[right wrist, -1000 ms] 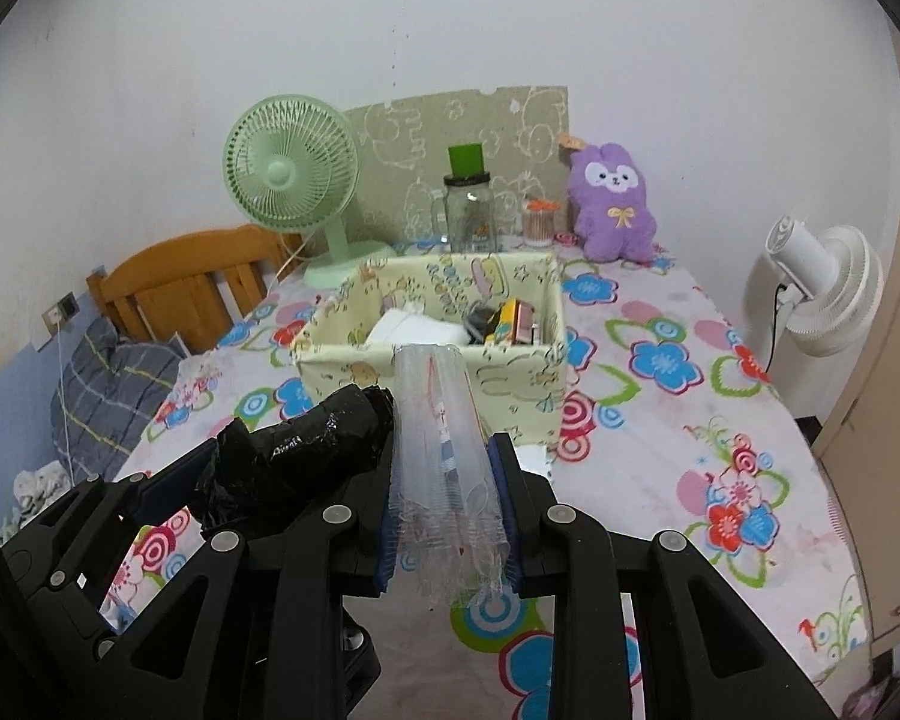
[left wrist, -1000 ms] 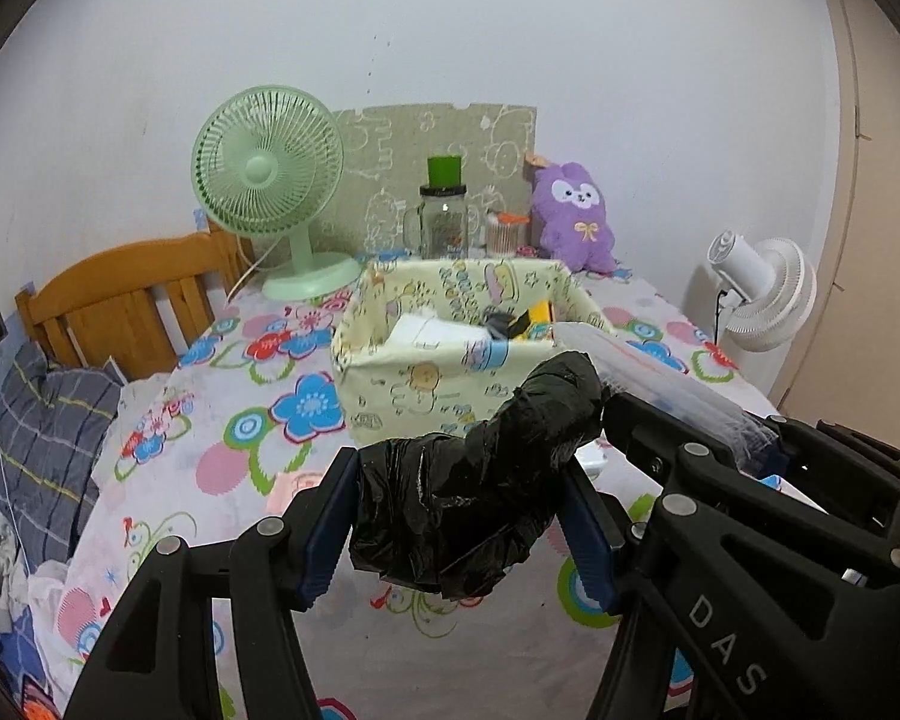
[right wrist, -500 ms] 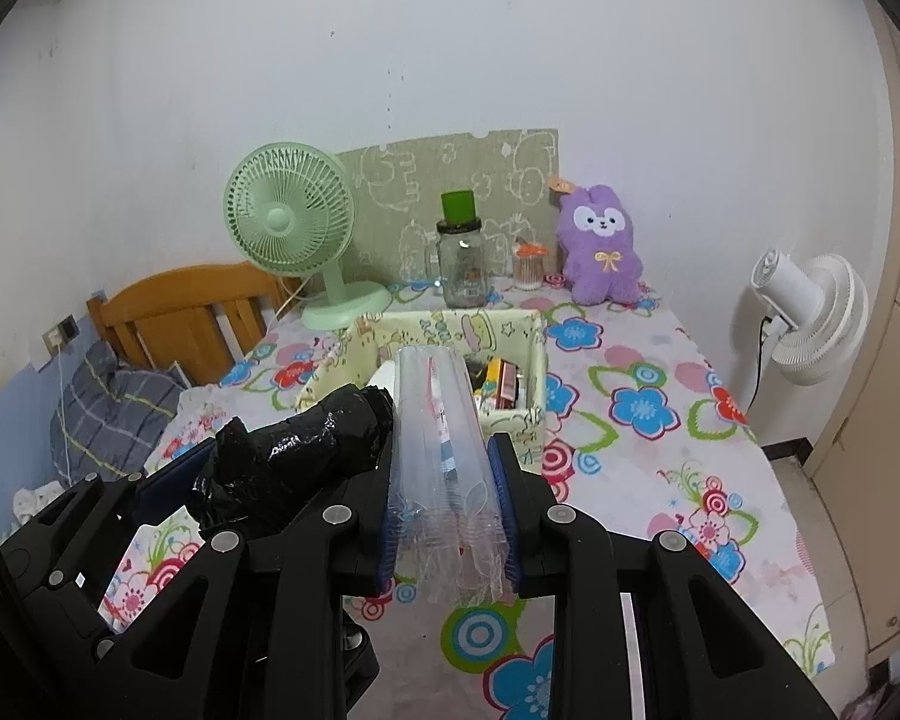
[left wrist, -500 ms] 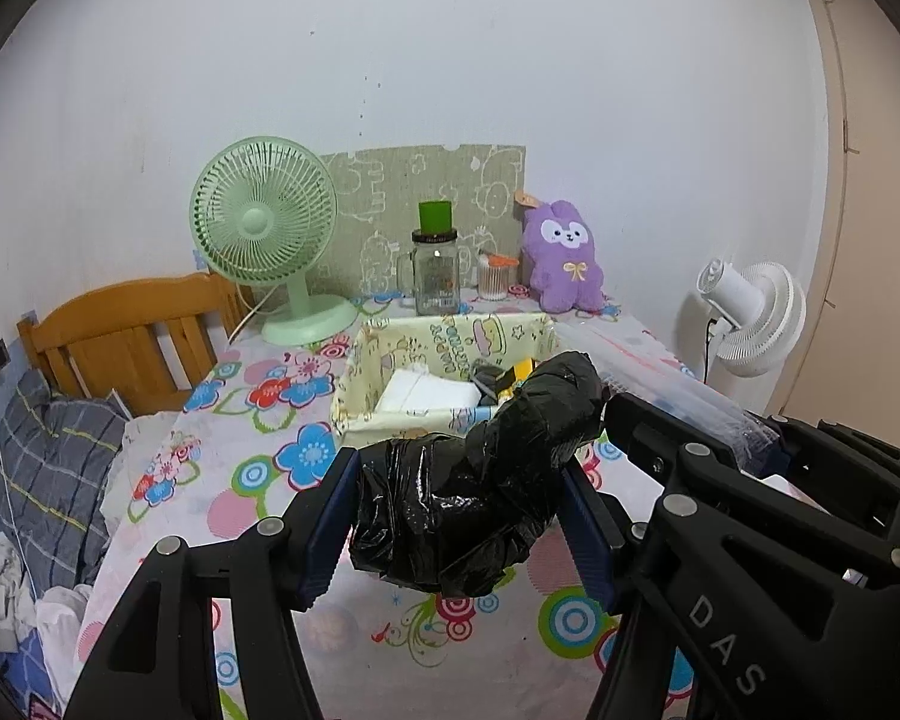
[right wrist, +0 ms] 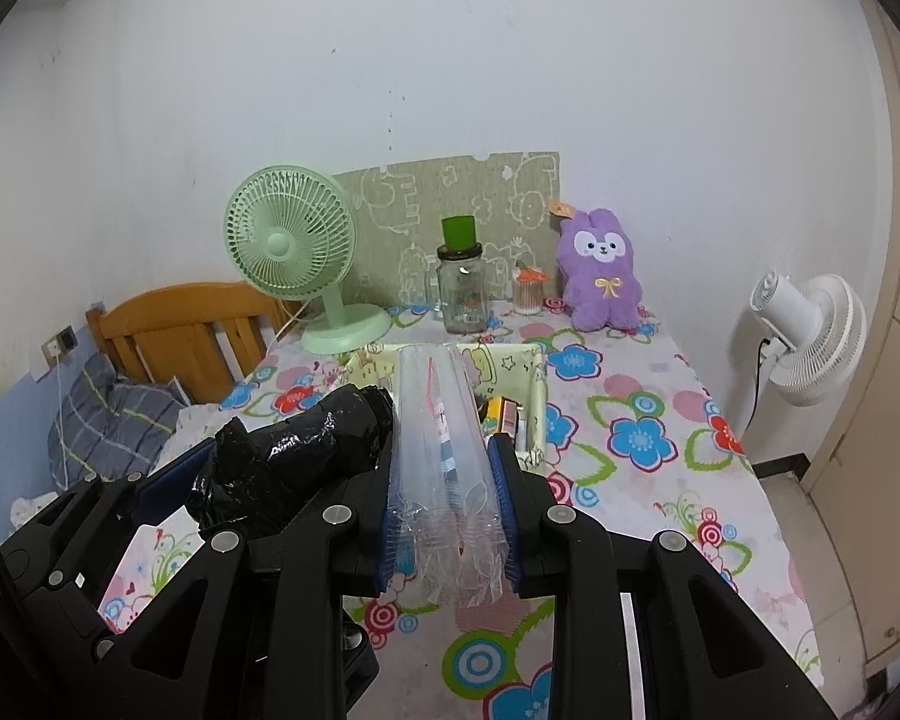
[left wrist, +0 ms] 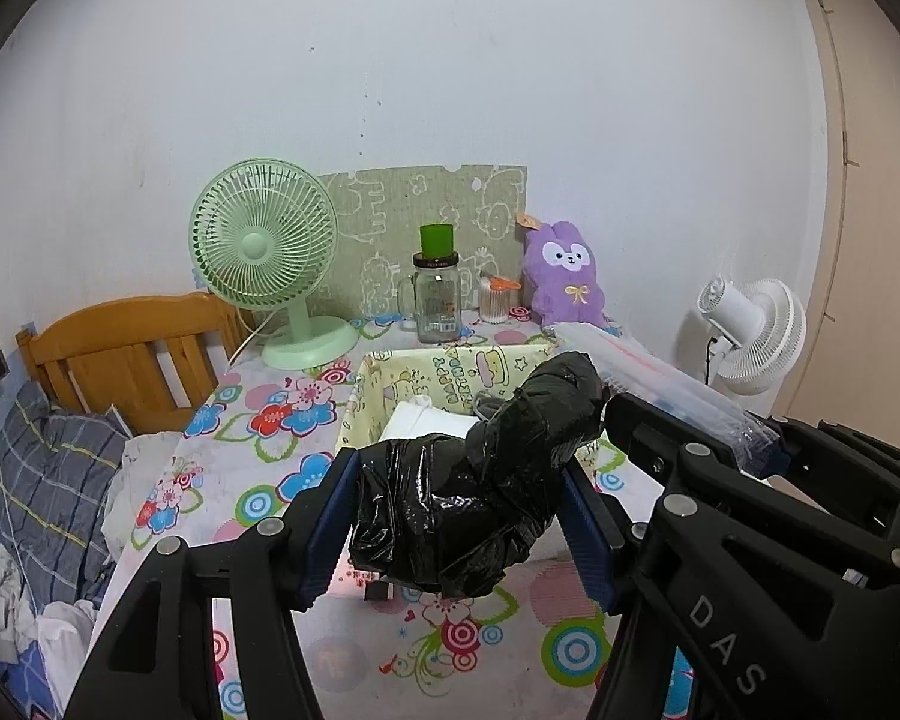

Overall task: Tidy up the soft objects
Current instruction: 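Lift the black bag with the left tool while the right lifts the clear bag over the fabric box, then lower the black bag with the left tool while the right lowers the clear bag into the box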

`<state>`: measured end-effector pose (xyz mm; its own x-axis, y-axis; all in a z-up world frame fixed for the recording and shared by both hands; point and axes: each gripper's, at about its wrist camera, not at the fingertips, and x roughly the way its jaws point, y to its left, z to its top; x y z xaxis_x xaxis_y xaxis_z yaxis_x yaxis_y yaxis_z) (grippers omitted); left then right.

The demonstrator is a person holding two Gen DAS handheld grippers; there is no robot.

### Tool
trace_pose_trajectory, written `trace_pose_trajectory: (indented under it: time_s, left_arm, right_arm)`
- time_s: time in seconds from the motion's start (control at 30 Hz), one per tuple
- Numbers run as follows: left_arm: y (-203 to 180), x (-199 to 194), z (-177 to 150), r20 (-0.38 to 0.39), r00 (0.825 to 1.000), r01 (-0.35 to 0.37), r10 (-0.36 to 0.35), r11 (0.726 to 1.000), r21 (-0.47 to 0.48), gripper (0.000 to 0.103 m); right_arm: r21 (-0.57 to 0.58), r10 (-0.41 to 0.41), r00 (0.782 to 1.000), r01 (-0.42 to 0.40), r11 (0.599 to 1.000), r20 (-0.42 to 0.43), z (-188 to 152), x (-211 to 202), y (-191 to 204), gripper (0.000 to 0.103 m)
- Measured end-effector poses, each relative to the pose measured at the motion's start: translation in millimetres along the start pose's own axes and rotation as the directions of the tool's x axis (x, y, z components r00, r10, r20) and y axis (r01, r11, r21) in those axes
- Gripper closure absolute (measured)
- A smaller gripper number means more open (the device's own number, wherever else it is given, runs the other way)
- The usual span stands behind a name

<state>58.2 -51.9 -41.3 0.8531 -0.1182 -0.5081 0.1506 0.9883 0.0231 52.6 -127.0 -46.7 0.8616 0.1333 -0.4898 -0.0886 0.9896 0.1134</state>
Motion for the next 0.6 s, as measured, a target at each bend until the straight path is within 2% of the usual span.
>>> trace_pose_trajectory:
  time_s: [0.6]
  left_arm:
    - [10.2,44.1,23.8,-0.007,1.000,0.011,-0.011,1.000,-0.014,0.037]
  right_arm:
    - [0.003,-0.022,1.000,0.022,1.000,-0.007,27.7,43.4,-5.1,0.073]
